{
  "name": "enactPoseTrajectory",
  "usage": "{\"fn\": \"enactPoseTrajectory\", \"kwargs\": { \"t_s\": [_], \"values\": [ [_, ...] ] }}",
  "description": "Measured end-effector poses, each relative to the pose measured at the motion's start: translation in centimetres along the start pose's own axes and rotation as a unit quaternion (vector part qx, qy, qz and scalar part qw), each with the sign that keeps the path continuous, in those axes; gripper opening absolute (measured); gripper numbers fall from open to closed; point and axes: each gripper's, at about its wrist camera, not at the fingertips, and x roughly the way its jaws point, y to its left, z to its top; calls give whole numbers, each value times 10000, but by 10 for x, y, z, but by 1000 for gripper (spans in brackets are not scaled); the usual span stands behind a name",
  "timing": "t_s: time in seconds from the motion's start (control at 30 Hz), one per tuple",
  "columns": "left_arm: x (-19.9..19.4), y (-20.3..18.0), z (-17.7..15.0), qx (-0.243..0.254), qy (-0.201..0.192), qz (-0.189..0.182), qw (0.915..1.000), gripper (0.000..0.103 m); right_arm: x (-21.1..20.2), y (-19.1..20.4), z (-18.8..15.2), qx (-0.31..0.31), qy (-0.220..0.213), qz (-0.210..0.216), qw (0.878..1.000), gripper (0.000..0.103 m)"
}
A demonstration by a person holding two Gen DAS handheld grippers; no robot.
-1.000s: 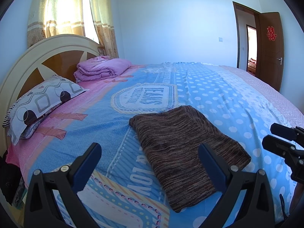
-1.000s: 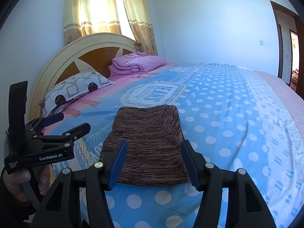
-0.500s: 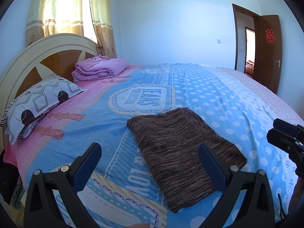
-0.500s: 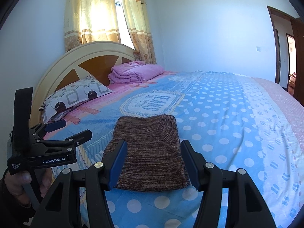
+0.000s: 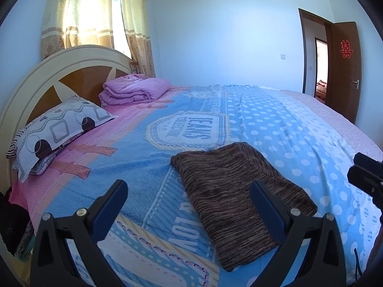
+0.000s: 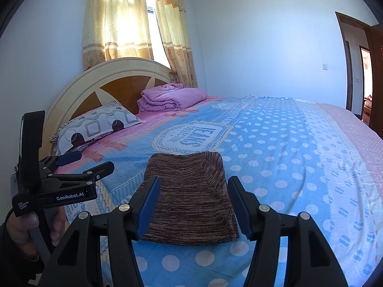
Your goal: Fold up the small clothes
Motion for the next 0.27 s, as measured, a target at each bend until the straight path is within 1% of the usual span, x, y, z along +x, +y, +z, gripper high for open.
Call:
{"fn": "enactPoseTrajectory", "kwargs": {
  "t_s": [0.13, 0.27],
  "values": [
    [1, 1, -2, 48, -34, 171, 9998, 103, 0, 1, 0, -14, 25, 2, 10000, 60],
    [-1, -1, -2, 115, -120, 224, 9996, 103, 1, 3, 0, -38, 61, -3, 10000, 60]
  ]
}}
